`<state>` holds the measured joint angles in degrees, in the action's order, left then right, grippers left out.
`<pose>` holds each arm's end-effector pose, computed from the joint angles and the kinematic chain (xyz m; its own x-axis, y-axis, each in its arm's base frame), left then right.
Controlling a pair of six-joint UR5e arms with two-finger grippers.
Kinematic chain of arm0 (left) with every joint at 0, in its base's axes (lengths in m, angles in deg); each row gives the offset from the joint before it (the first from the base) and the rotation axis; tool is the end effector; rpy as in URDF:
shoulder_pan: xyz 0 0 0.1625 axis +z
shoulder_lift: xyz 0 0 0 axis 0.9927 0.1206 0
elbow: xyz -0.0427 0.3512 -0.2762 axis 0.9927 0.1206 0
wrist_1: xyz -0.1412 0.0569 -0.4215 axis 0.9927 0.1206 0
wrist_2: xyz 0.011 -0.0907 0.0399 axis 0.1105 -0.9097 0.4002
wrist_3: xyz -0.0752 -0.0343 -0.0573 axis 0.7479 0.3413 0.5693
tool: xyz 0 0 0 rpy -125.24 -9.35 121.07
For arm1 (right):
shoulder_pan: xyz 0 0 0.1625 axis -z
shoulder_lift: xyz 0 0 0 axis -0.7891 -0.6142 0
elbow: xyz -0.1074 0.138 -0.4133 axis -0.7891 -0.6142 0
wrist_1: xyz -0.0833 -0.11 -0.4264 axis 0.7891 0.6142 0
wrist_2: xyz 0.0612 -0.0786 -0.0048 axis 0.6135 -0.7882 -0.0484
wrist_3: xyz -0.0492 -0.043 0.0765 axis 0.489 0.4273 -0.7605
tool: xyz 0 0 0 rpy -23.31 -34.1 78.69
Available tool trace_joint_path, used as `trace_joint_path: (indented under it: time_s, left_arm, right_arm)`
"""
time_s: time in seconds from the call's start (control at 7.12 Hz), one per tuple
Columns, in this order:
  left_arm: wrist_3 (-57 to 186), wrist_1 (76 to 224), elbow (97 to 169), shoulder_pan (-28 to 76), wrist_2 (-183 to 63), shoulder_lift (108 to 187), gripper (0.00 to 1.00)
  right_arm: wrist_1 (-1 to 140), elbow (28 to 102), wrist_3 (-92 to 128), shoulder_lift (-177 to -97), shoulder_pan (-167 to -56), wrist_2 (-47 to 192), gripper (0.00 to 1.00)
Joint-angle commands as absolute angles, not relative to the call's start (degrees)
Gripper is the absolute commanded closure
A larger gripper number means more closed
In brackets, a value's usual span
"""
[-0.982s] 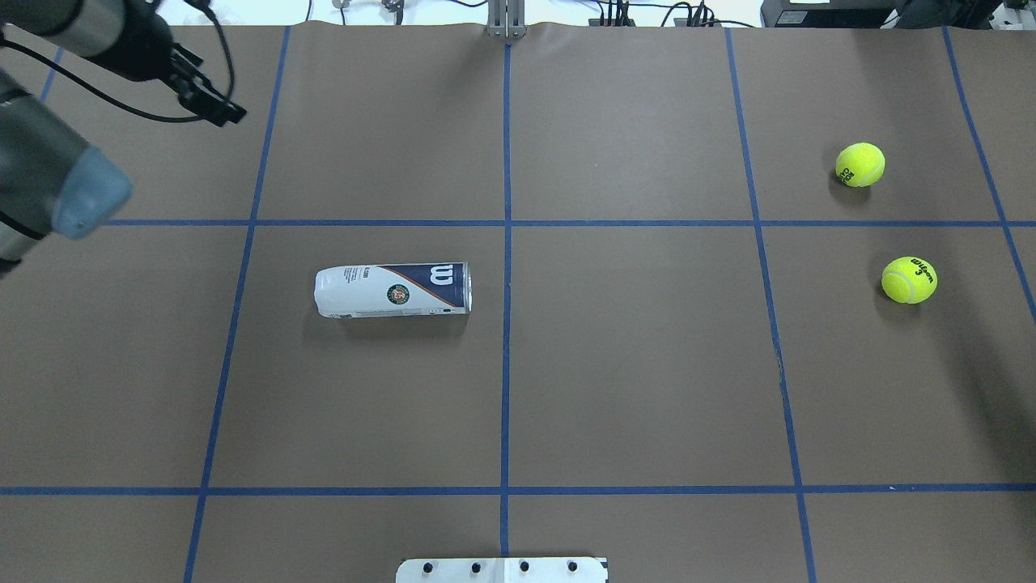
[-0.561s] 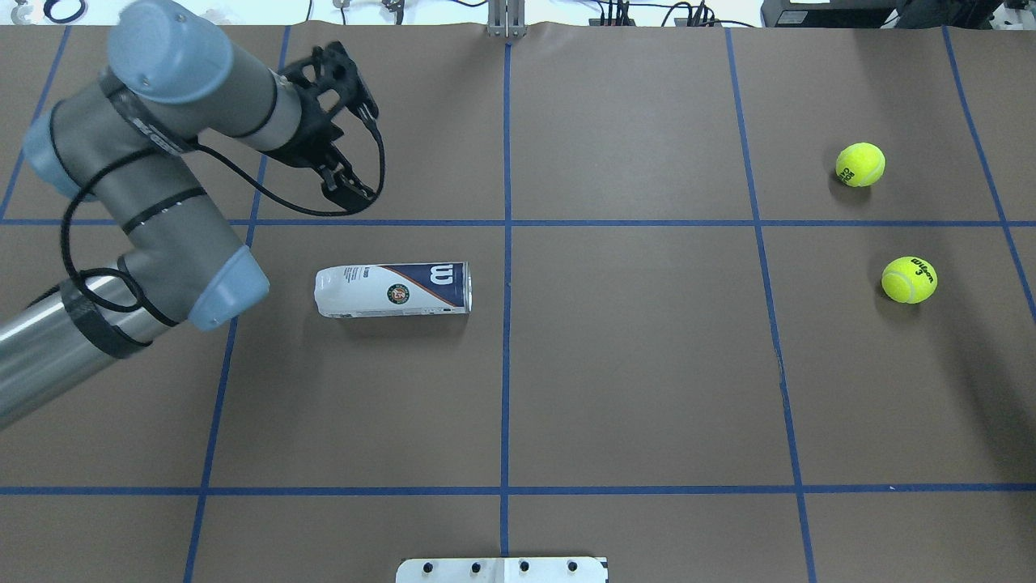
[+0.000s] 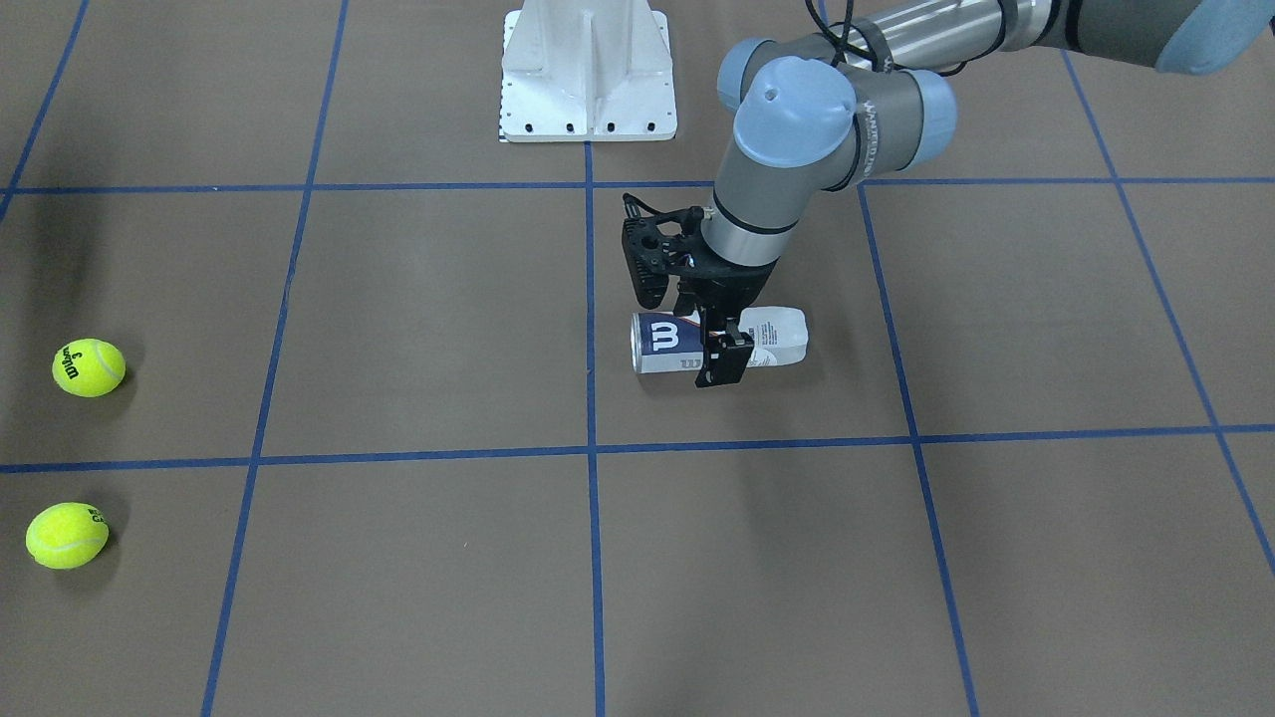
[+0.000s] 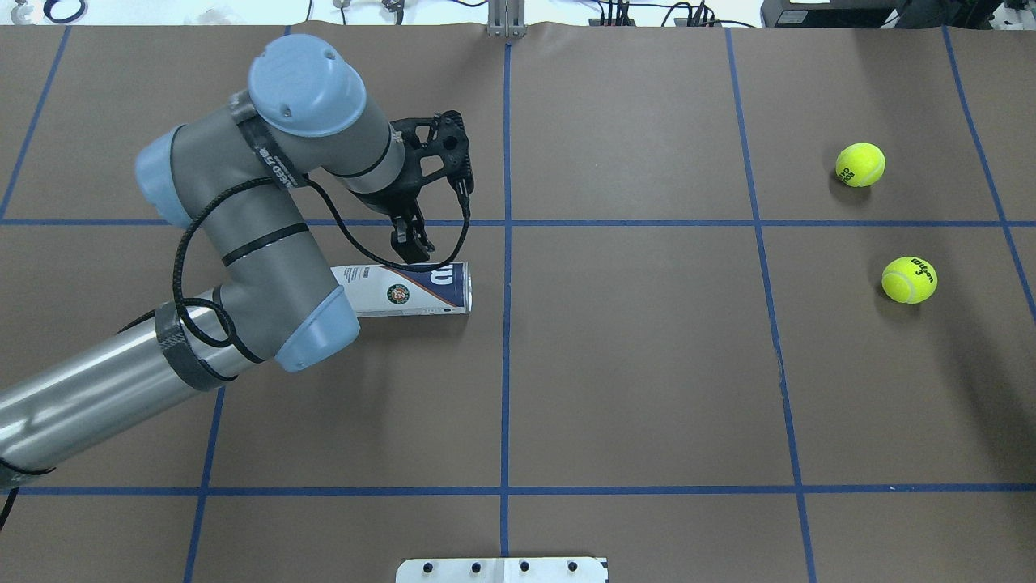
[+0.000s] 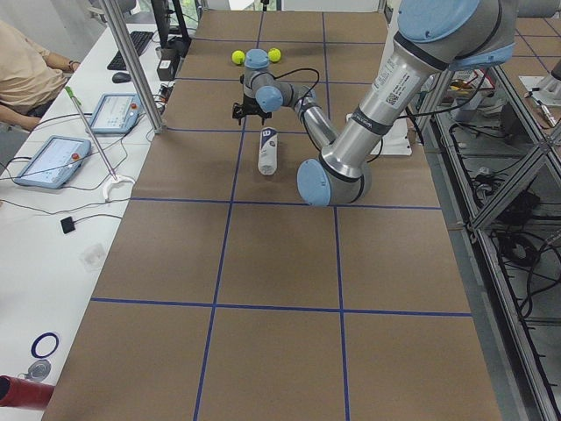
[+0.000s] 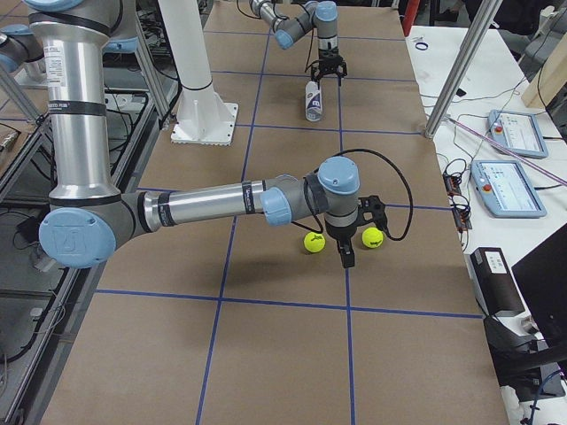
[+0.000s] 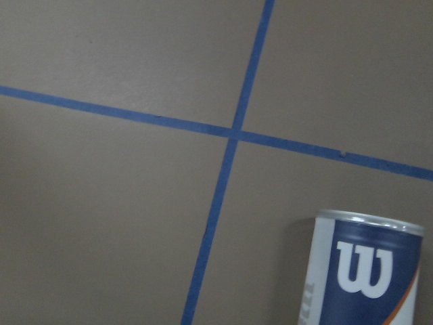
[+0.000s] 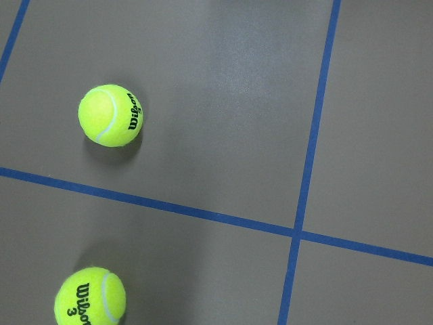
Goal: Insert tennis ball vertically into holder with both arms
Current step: 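Reach the left gripper down over the lying Wilson tube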
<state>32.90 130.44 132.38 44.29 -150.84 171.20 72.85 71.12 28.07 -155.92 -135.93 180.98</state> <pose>0.5275 -0.5457 0.1776 0.1934 0.9810 -0.0132 -0.5757 0.1244 0.8081 0.0072 -0.5536 0.5747 0.7288 -0.1929 0.6570 0.0189 0.9648 0.2623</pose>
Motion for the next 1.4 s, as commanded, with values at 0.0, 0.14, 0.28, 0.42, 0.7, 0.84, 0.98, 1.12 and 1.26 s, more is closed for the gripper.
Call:
trace_joint_path:
  time_s: [0.0,0.14,0.28,0.42,0.7,0.84,0.98,1.12,1.26]
  left_arm:
    - [29.63,129.81,126.71,46.85,-150.38,174.55,0.01]
    - [29.52,129.81,126.42,47.38,-150.38,174.47,0.01]
    - [29.52,129.81,126.07,47.82,-150.29,174.39,0.01]
    - [29.52,129.81,125.20,48.26,-150.29,174.30,0.01]
    - [29.52,129.98,123.18,49.41,-150.29,174.38,0.01]
    - [29.61,130.07,122.38,49.76,-150.29,174.38,0.01]
    - [29.61,130.16,121.85,49.94,-150.29,174.38,0.01]
    - [29.61,130.25,121.41,50.20,-150.29,174.38,0.01]
    - [29.87,130.25,121.24,50.29,-150.38,174.38,0.01]
  right_arm:
    - [72.86,71.08,28.07,-155.67,-135.86,180.98,0.01]
    - [72.86,71.08,28.07,-155.67,-135.78,180.98,0.01]
    - [72.86,71.08,28.07,-155.67,-135.78,180.98,0.01]
    - [72.95,71.08,27.98,-155.67,-135.69,181.07,0.01]
    - [72.95,71.08,28.07,-155.67,-135.60,180.98,0.01]
    - [72.95,71.08,27.98,-155.67,-135.60,181.07,0.01]
    - [72.95,71.08,28.07,-155.67,-135.51,181.07,0.01]
    - [72.95,71.08,27.98,-155.67,-135.42,181.07,0.01]
    - [72.95,71.08,27.98,-155.67,-135.34,181.07,0.01]
